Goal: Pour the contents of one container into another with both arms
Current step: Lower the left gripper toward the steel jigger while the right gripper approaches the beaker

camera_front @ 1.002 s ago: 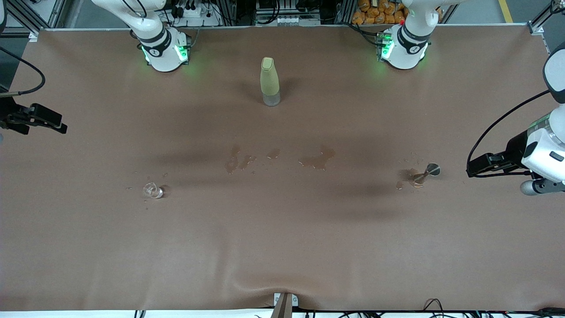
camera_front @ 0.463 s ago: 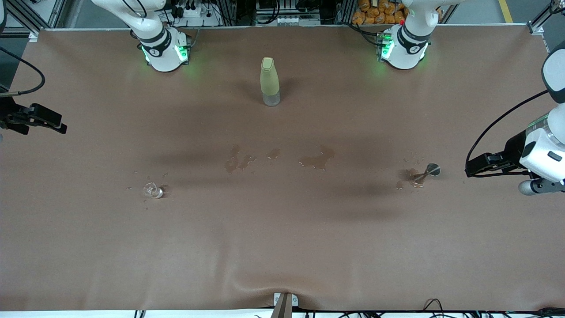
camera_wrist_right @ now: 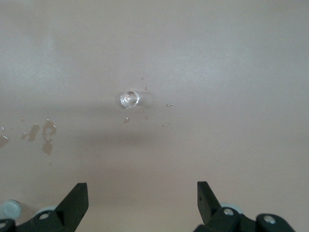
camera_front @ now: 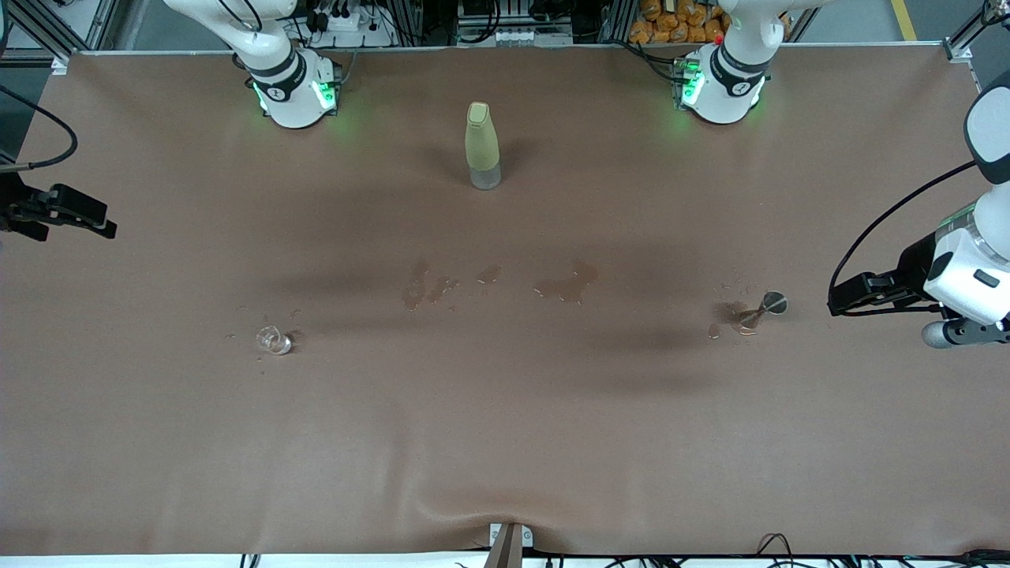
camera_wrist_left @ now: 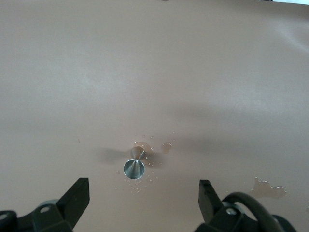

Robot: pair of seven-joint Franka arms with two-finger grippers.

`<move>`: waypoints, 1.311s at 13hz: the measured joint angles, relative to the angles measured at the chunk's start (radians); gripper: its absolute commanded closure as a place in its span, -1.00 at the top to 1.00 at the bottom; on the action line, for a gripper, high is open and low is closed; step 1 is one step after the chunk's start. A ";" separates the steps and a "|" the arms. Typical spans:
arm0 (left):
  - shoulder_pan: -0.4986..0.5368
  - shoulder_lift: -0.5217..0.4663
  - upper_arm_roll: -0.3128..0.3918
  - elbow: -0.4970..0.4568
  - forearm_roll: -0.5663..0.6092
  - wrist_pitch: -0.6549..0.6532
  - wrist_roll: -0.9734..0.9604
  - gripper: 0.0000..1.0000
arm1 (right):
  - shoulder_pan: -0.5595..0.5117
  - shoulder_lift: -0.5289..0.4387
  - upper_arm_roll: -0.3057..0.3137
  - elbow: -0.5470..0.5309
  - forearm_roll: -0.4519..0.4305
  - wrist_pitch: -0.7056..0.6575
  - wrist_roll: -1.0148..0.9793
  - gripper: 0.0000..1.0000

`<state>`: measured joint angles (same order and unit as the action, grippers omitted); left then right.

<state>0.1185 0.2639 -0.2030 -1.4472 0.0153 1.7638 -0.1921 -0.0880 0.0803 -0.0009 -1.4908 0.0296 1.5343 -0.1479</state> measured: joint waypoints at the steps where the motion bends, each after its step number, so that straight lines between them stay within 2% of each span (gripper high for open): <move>1: 0.000 0.000 0.000 0.000 0.000 0.000 0.011 1.00 | -0.013 0.000 -0.002 0.000 -0.001 0.000 -0.054 1.00; 5: 0.016 -0.004 0.008 0.005 0.001 -0.006 0.120 1.00 | -0.090 0.000 -0.009 0.000 -0.004 0.000 -0.397 1.00; 9: 0.051 -0.009 0.011 0.006 0.001 -0.017 0.216 1.00 | -0.165 0.000 -0.011 0.000 -0.005 0.009 -0.857 1.00; 15: 0.115 -0.009 0.011 0.006 -0.037 -0.039 0.423 1.00 | -0.190 0.002 -0.011 0.000 -0.013 0.135 -1.564 1.00; 17: 0.120 -0.007 0.011 0.004 -0.052 -0.041 0.534 1.00 | -0.198 0.003 -0.011 0.000 -0.013 0.161 -1.683 1.00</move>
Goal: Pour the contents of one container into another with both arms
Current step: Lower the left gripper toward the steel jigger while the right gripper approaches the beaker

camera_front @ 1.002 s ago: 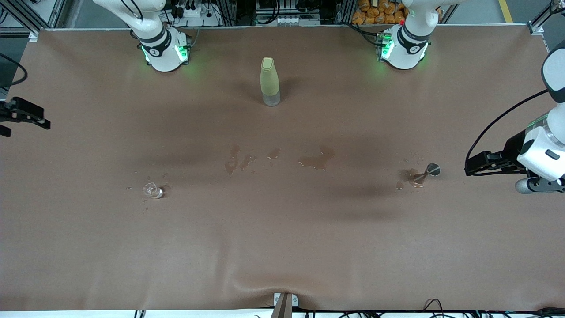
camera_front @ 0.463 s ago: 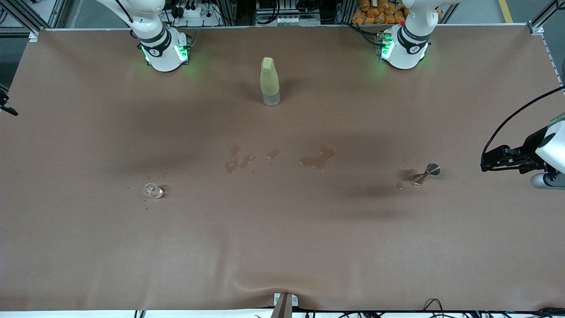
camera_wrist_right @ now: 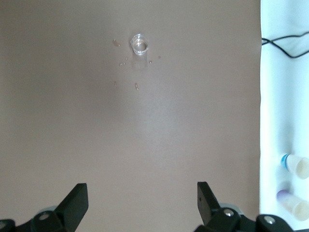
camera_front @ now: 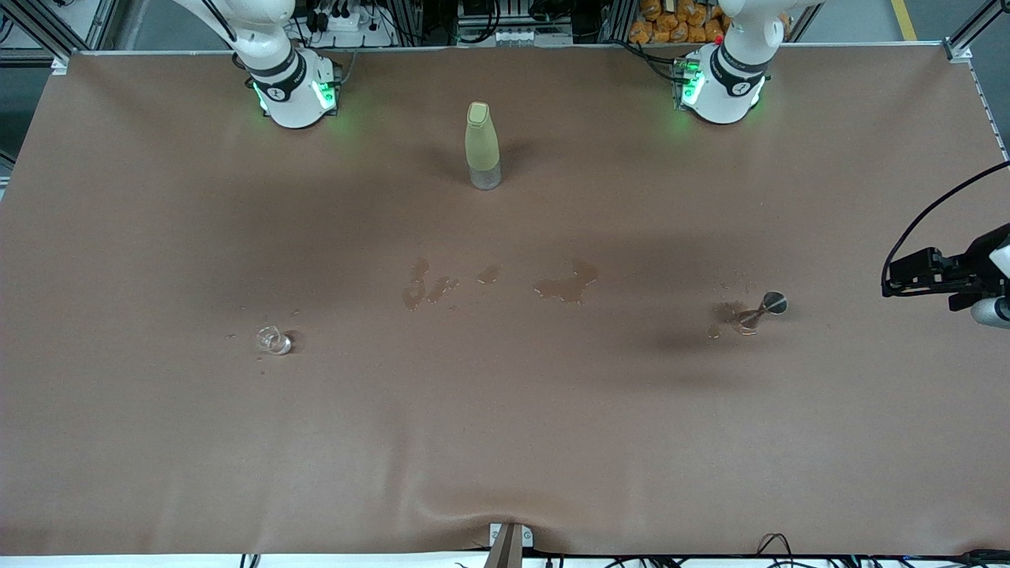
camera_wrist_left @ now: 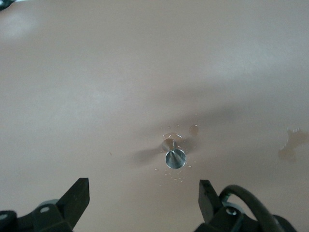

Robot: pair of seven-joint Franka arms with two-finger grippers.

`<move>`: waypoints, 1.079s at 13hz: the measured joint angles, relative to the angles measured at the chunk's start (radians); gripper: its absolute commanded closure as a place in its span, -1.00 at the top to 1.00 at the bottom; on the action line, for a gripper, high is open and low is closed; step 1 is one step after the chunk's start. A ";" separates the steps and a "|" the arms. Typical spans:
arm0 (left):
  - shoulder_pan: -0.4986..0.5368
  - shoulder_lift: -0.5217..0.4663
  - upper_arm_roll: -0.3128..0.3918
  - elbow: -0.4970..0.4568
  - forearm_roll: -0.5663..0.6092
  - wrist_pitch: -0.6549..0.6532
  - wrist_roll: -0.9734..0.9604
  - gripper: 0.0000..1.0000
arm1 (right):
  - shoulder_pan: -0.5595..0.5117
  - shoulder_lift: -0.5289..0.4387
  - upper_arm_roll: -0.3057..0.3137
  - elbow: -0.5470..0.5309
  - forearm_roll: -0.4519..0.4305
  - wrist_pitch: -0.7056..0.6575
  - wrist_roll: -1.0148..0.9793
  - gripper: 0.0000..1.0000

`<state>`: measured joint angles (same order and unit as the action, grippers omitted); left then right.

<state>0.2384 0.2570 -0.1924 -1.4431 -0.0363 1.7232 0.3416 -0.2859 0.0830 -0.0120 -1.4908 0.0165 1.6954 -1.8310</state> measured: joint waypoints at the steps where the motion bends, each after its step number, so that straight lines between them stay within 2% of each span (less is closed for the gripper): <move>1: -0.001 0.003 -0.002 0.000 -0.015 0.000 0.086 1.00 | -0.004 0.001 0.000 0.000 0.000 0.005 -0.021 1.00; 6: 0.052 0.052 0.002 -0.004 -0.264 0.013 0.619 1.00 | -0.006 0.037 0.005 -0.001 0.035 0.046 -0.032 1.00; 10: 0.149 0.129 0.003 -0.009 -0.426 0.004 1.030 1.00 | -0.004 0.155 0.013 -0.002 0.159 0.118 -0.033 1.00; 14: 0.223 0.225 0.004 -0.020 -0.566 -0.118 1.376 1.00 | -0.004 0.276 0.011 -0.003 0.319 0.129 -0.065 1.00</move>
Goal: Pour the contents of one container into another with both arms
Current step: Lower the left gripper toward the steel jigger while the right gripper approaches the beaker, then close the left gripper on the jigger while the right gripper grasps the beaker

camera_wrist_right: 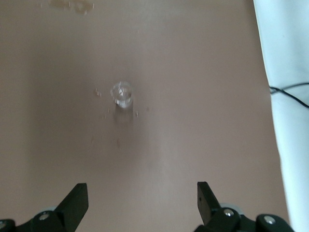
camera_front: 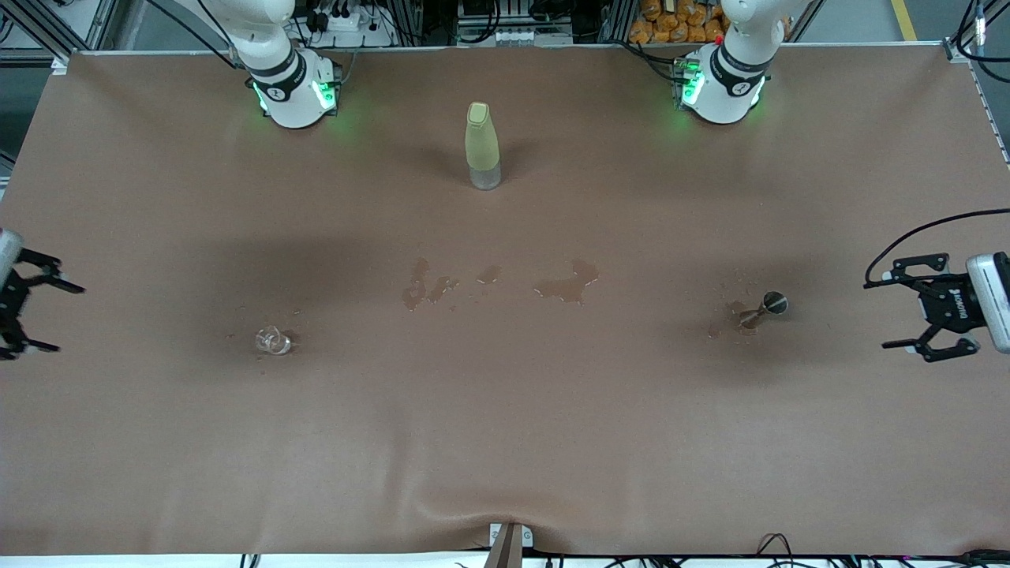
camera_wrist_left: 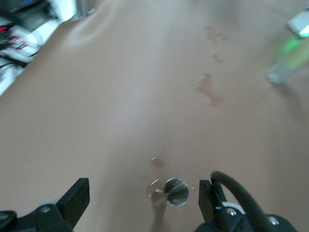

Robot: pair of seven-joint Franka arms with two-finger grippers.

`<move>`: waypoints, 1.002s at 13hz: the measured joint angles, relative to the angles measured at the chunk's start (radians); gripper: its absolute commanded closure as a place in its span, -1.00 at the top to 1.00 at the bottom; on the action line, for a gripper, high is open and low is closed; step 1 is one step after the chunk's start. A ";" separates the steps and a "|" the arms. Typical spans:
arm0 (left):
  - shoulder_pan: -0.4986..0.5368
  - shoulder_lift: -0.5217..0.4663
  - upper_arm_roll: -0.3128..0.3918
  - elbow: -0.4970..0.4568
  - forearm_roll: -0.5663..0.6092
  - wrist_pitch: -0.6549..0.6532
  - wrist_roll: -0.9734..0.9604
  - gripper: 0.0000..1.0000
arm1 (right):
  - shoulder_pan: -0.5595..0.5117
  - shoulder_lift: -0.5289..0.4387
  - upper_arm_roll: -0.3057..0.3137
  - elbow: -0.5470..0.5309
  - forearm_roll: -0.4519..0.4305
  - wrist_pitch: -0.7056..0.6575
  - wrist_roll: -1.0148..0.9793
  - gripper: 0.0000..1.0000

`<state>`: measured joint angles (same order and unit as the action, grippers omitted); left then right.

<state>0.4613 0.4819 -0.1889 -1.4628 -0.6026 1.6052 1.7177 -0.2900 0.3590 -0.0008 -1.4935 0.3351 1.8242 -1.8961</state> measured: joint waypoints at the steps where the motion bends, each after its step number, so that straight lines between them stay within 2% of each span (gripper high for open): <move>1: 0.018 0.030 0.000 -0.004 -0.019 -0.040 0.061 1.00 | 0.000 0.031 -0.004 0.000 0.058 0.005 -0.032 1.00; 3: 0.053 0.097 0.000 -0.013 -0.040 -0.099 0.167 1.00 | 0.000 0.091 -0.027 0.000 0.175 0.009 -0.121 1.00; 8: 0.103 0.250 -0.002 -0.050 -0.064 -0.145 0.429 1.00 | -0.002 0.228 -0.088 -0.001 0.397 0.007 -0.347 1.00; 13: 0.095 0.321 -0.010 -0.078 -0.090 -0.143 0.502 1.00 | -0.006 0.353 -0.099 -0.009 0.565 -0.025 -0.545 1.00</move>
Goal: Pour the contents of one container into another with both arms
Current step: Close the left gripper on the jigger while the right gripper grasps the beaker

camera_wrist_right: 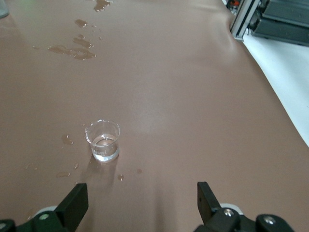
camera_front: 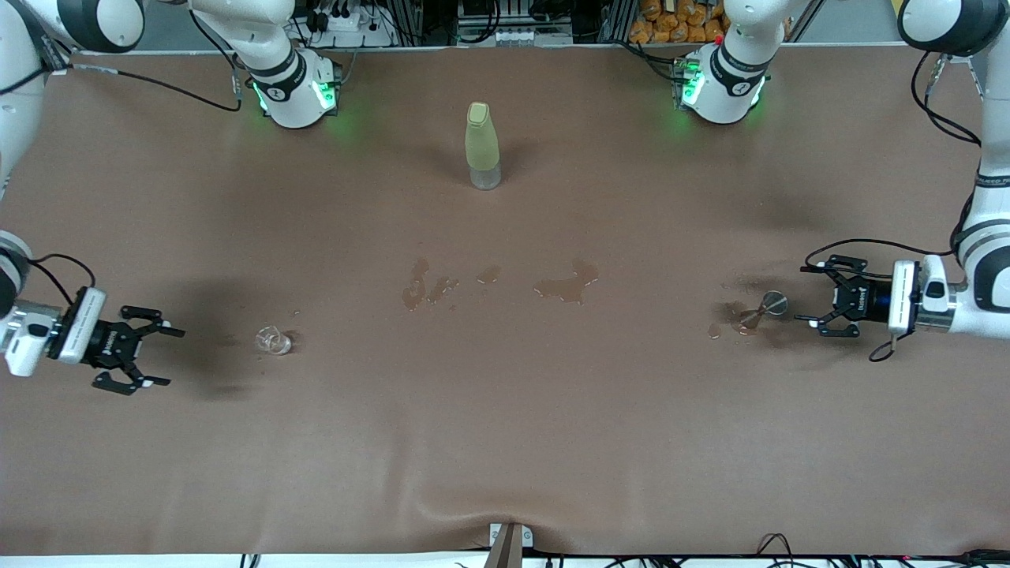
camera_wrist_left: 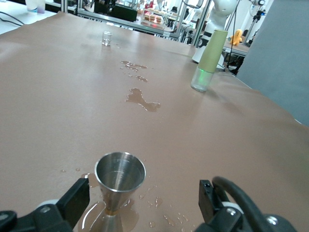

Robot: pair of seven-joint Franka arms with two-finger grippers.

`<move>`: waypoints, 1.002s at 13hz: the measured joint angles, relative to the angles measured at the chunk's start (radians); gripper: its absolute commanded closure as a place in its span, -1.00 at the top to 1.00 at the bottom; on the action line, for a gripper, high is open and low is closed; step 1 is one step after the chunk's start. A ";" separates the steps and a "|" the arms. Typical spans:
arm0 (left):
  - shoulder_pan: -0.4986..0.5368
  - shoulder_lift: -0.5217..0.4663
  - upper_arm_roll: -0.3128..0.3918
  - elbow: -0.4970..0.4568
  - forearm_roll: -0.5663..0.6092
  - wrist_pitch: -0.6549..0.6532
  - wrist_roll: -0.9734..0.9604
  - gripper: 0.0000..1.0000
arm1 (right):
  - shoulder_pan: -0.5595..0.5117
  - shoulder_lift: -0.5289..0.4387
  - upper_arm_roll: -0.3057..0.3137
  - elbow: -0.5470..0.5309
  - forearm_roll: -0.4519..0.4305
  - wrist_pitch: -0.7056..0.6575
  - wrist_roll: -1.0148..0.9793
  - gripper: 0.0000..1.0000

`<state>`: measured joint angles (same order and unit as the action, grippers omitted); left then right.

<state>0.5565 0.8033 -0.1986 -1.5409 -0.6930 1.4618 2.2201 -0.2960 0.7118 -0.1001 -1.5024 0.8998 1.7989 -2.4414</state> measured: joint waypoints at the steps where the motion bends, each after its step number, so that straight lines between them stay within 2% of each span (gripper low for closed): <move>1: -0.001 0.014 0.000 0.000 0.000 0.006 0.014 1.00 | -0.002 0.020 -0.001 -0.002 0.027 -0.007 -0.035 1.00; 8: -0.002 0.082 0.000 0.000 -0.014 0.057 0.085 1.00 | -0.024 0.112 -0.004 -0.058 0.149 -0.082 -0.246 1.00; 11: -0.004 0.092 -0.004 0.000 -0.016 0.079 0.107 0.52 | -0.029 0.140 -0.004 -0.089 0.197 -0.101 -0.293 1.00; 12: -0.006 0.092 -0.005 0.000 -0.016 0.082 0.107 0.28 | -0.030 0.154 -0.004 -0.092 0.216 -0.112 -0.300 1.00; 13: -0.007 0.092 -0.006 0.001 -0.016 0.086 0.107 0.17 | -0.030 0.171 -0.004 -0.093 0.232 -0.120 -0.307 1.00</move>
<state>0.5497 0.8955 -0.2049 -1.5398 -0.7092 1.5482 2.3274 -0.3265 0.8823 -0.1040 -1.5949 1.1320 1.6790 -2.7481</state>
